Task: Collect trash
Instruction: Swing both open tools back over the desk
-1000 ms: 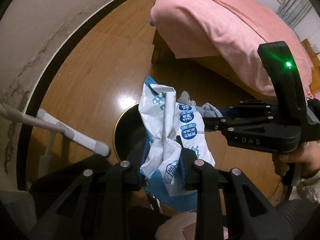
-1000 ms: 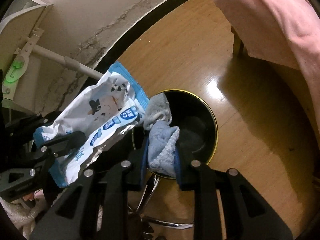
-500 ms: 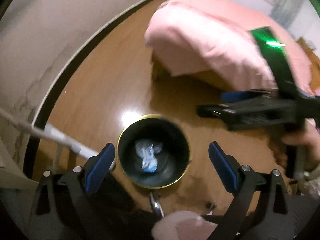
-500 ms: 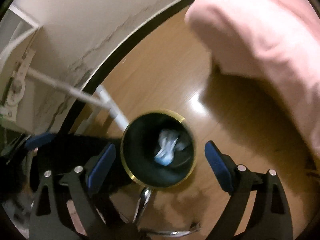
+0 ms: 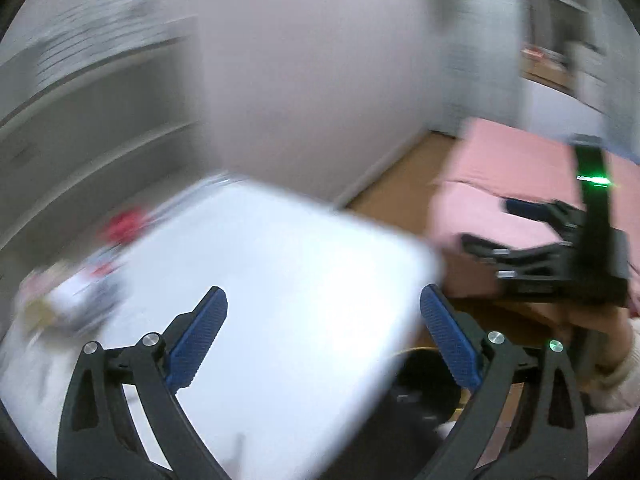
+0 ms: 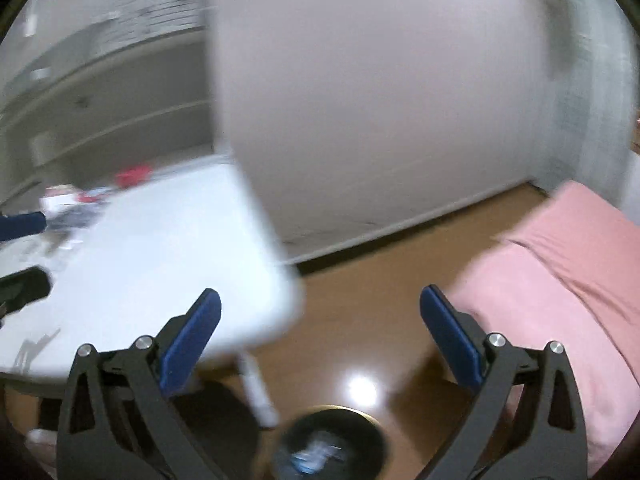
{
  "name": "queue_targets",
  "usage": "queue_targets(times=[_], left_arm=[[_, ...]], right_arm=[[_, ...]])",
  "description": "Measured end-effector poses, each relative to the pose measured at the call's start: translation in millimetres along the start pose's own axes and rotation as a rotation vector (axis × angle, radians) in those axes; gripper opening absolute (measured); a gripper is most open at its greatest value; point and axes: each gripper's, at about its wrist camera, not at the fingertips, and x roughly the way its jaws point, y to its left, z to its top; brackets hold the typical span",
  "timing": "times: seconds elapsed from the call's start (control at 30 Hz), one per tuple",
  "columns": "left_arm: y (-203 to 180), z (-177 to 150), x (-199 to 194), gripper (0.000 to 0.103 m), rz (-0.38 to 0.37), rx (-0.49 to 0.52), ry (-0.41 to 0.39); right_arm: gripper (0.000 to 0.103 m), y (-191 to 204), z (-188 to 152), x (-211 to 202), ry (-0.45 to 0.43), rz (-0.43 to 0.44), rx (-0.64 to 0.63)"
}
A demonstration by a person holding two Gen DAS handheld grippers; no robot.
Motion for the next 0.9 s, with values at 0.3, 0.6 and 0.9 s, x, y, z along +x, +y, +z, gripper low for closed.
queue_targets(times=[0.3,0.6,0.9], left_arm=[[176,-93,-27,0.094,0.401,-0.350,0.179],[220,-110,-6,0.094,0.378,-0.406,0.260],[259,-130,-16,0.097,0.416,-0.484,0.315]], right_arm=[[0.096,181,32,47,0.073,0.276,-0.291],[0.096,308,51,96,0.147,0.290,-0.339],[0.096,333,43,128,0.236,0.183,-0.470]])
